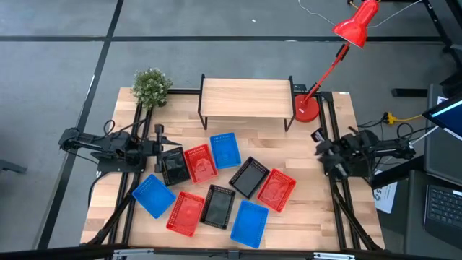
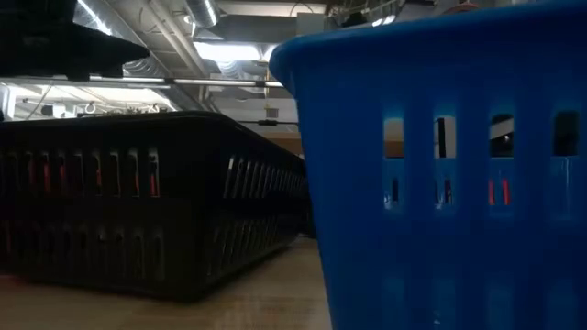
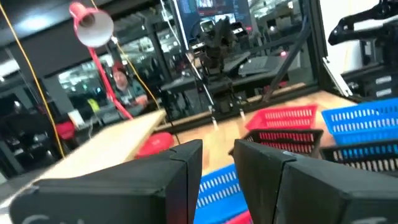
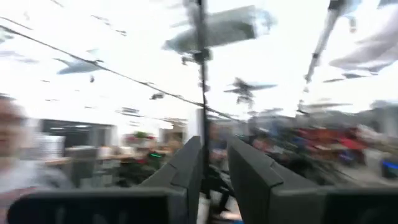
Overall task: Stack baskets on shelf by color
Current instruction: Put the right red basket on the shelf
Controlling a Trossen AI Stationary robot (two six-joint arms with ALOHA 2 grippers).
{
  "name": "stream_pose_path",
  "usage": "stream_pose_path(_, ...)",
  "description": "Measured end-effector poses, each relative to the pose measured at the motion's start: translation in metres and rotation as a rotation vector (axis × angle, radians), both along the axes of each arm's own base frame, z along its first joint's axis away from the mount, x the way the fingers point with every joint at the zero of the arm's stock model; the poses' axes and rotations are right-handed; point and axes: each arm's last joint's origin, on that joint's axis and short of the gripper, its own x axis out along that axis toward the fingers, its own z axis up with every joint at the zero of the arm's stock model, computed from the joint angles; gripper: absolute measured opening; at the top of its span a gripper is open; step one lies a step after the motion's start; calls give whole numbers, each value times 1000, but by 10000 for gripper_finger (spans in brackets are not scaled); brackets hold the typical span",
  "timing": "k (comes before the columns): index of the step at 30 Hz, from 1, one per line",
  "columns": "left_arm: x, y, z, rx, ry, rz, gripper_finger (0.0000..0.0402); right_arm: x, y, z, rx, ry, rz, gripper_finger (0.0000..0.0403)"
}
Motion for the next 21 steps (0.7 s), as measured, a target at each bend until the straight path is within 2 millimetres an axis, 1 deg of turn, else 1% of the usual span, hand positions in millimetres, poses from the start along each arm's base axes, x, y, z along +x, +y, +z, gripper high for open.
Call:
stream_pose_path(2,0,0,0,-15,-6,-3,86,-1,1,12,-9,11,29,81)
stream_pose_path(4,-1,0,3,-5,-31,0,86,4,1,20,1,68,-4,81)
stream_pose_path(8,-1,0,6,4,-59,3,86,20,3,45,6,277,-38,81)
stream_pose_path(12,-2,0,7,2,-72,4,86,40,9,75,16,512,-11,81)
stream_pose_path(15,-2,0,7,2,-72,4,86,58,15,99,24,647,-34,81)
stream_pose_path(17,-2,0,7,2,-71,4,86,71,20,111,13,739,-56,81)
stream_pose_path(19,-2,0,7,3,-73,4,86,84,25,123,-22,806,-81,81)
stream_pose_path(21,-2,0,8,3,-80,4,86,97,31,135,-119,811,-113,81)
